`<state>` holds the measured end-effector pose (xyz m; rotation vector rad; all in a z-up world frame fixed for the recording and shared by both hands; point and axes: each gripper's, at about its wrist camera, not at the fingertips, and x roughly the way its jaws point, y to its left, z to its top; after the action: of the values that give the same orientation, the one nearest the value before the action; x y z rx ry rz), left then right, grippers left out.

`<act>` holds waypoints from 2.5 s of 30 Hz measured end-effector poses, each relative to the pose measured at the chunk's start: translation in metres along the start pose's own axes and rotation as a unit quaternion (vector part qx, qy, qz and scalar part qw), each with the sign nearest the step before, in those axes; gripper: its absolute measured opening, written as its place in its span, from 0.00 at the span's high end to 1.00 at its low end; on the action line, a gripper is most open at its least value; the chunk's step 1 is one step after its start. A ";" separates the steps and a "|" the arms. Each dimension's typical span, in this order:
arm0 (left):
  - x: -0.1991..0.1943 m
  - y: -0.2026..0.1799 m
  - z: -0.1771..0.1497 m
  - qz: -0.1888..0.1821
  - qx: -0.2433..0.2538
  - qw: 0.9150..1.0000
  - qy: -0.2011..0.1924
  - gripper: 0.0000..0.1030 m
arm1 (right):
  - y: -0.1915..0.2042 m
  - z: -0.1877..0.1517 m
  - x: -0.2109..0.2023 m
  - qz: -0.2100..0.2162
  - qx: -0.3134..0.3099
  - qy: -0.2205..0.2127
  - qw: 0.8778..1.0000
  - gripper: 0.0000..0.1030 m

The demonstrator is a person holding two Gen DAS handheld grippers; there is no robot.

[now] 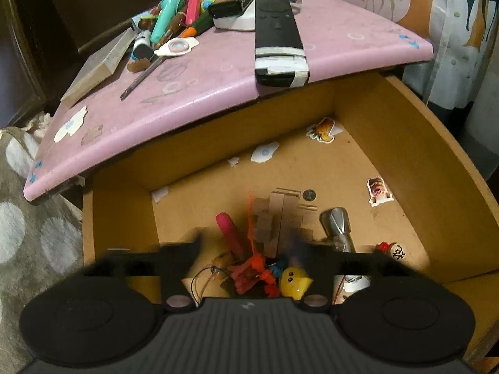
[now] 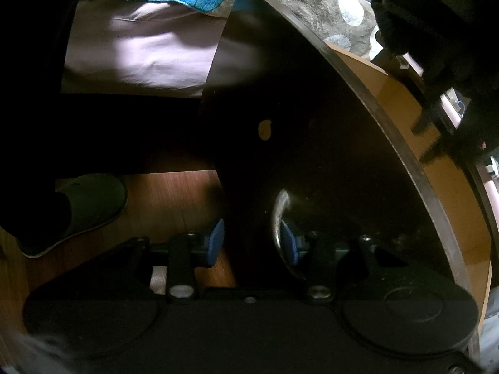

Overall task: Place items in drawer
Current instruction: 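Reach the left gripper to the black remote control and grasp it, then lower the black remote into the drawer and open the left gripper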

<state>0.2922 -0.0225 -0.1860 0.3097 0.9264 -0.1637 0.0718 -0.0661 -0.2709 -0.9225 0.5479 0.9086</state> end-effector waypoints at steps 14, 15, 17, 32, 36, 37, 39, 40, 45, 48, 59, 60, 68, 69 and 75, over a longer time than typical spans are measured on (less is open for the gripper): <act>-0.051 -0.006 0.037 0.003 0.003 0.998 -0.066 0.27 | 0.000 0.000 0.000 -0.001 0.001 0.001 1.000 0.60; -0.054 -0.008 0.043 0.002 0.005 0.997 -0.076 0.27 | 0.000 0.000 0.000 -0.001 0.001 0.001 1.000 0.60; -0.057 -0.013 0.059 0.001 0.012 0.996 -0.093 0.27 | 0.001 0.000 0.000 -0.001 0.001 0.001 1.000 0.60; 0.007 -0.024 0.143 -0.016 0.006 0.994 -0.111 0.27 | 0.001 -0.001 0.000 0.000 0.001 -0.003 1.000 0.59; 0.019 -0.023 0.148 -0.020 0.005 0.994 -0.106 0.28 | 0.001 -0.001 0.001 0.001 0.001 -0.003 1.000 0.59; 0.022 -0.022 0.149 -0.022 0.004 0.994 -0.105 0.29 | 0.001 -0.001 0.000 0.001 0.001 -0.003 1.000 0.59; 0.027 -0.020 0.150 -0.027 -0.006 0.995 -0.099 0.38 | 0.001 -0.001 0.000 0.001 0.001 -0.004 1.000 0.59; 0.028 -0.019 0.151 -0.029 -0.012 0.995 -0.097 0.44 | 0.001 -0.001 0.000 0.001 0.002 -0.004 1.000 0.59; 0.031 -0.018 0.150 -0.027 -0.017 0.995 -0.089 0.66 | 0.001 -0.001 0.000 0.001 0.001 -0.003 1.000 0.59; 0.024 -0.018 0.145 -0.030 -0.010 0.995 -0.092 0.66 | 0.001 -0.001 0.000 0.001 0.000 -0.003 1.000 0.59; -0.044 -0.002 0.095 -0.034 0.013 0.994 -0.104 0.66 | 0.002 0.000 0.000 0.000 -0.001 -0.001 1.000 0.59; -0.050 -0.001 0.088 -0.037 0.016 0.994 -0.103 0.66 | 0.002 0.000 0.000 0.000 -0.001 -0.001 1.000 0.59; -0.061 -0.012 0.032 -0.064 0.040 0.995 -0.059 0.66 | 0.003 0.000 0.001 -0.002 -0.004 0.001 1.000 0.59; -0.056 -0.014 0.028 -0.068 0.043 0.996 -0.049 0.66 | 0.003 0.000 0.001 -0.002 -0.004 0.001 1.000 0.59; -0.009 -0.034 0.015 -0.088 0.070 0.994 0.017 0.66 | 0.003 0.000 0.001 -0.002 -0.003 0.001 1.000 0.59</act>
<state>0.2891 -0.0597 -0.1764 0.3614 0.9772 -0.3882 0.0693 -0.0644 -0.2727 -0.9300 0.5440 0.9060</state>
